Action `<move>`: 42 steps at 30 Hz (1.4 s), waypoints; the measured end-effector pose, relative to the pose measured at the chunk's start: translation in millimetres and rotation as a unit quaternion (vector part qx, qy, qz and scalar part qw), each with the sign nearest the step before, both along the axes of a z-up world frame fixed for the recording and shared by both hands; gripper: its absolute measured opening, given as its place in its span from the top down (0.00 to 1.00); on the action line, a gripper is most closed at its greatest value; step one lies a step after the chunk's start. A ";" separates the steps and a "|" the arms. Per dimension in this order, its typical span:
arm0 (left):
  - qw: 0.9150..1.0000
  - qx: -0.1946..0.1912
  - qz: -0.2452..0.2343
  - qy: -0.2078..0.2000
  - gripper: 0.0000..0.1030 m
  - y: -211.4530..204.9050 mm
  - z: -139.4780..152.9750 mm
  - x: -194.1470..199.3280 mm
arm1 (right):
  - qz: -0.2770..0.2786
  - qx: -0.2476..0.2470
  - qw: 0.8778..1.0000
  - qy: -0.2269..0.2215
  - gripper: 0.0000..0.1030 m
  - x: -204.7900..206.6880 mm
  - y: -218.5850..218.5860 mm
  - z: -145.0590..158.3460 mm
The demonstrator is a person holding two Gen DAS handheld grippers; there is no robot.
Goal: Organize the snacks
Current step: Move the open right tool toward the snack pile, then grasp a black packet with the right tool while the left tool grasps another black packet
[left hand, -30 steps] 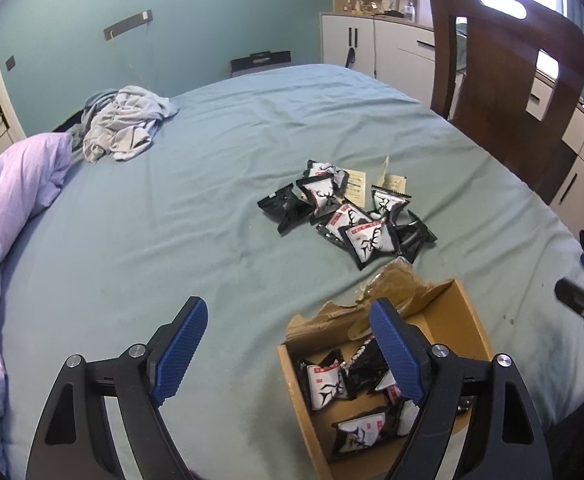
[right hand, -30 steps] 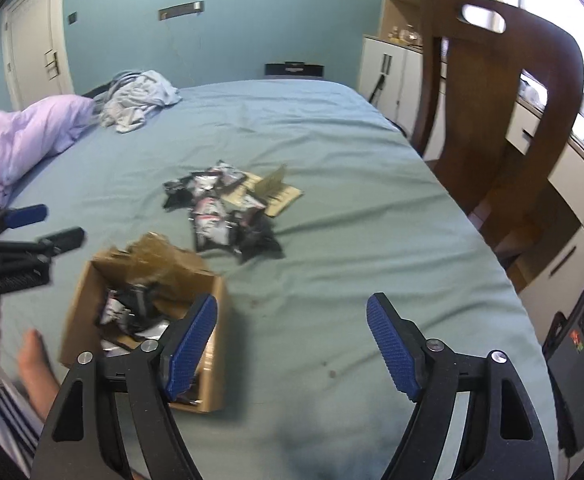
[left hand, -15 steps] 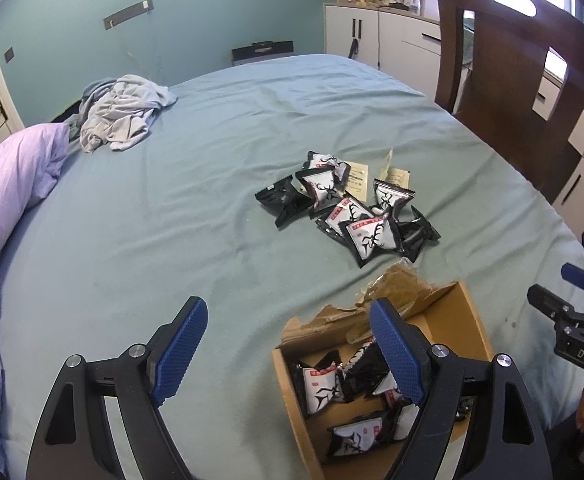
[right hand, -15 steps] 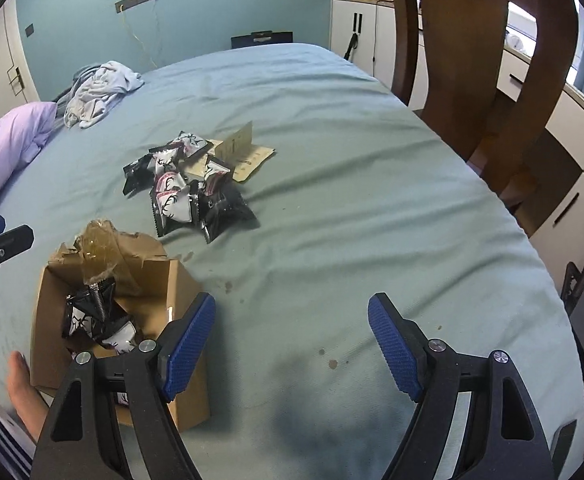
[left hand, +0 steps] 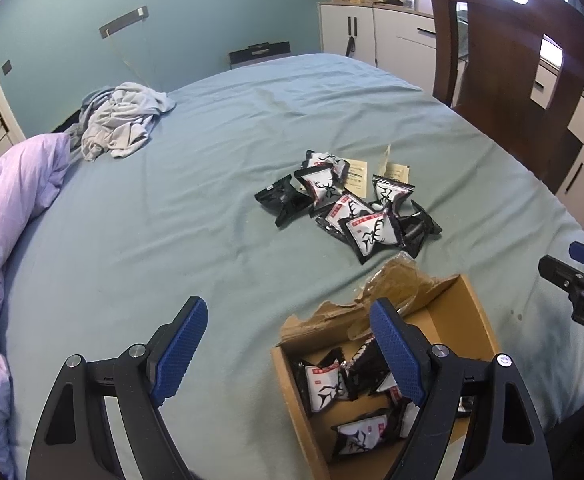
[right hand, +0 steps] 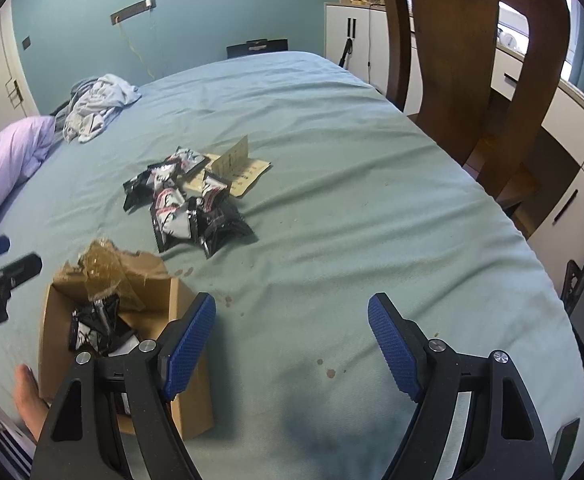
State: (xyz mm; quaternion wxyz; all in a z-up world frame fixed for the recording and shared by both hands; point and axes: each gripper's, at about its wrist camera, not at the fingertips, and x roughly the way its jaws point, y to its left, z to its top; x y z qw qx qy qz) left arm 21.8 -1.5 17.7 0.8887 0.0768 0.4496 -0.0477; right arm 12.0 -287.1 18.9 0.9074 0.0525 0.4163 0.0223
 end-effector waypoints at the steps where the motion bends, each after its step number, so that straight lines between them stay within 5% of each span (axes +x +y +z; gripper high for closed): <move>1: 1.000 -0.003 0.002 0.002 0.18 0.9 -0.1 1.1 | -0.004 0.006 1.000 0.001 0.24 1.8 -2.6 -1.0; 26: 0.999 -0.021 0.002 0.040 0.18 2.3 -15.4 23.8 | 0.025 0.093 0.995 0.042 0.24 109.4 3.1 -47.4; 33: 0.997 -0.054 0.016 0.060 0.18 8.6 -19.4 36.1 | 0.057 0.071 0.995 0.046 0.24 155.0 21.2 -75.0; 37: 0.999 -0.010 0.021 0.041 0.18 6.9 -20.9 36.6 | 0.072 0.063 0.995 0.043 0.24 168.2 30.9 -79.9; 41: 0.998 -0.021 0.023 0.046 0.18 11.2 -21.8 40.8 | 0.106 0.057 0.991 0.064 0.65 173.9 46.4 -90.7; 42: 0.998 -0.022 0.024 0.047 0.18 12.7 -22.6 41.7 | 0.110 0.060 0.990 0.063 0.67 172.9 48.7 -89.3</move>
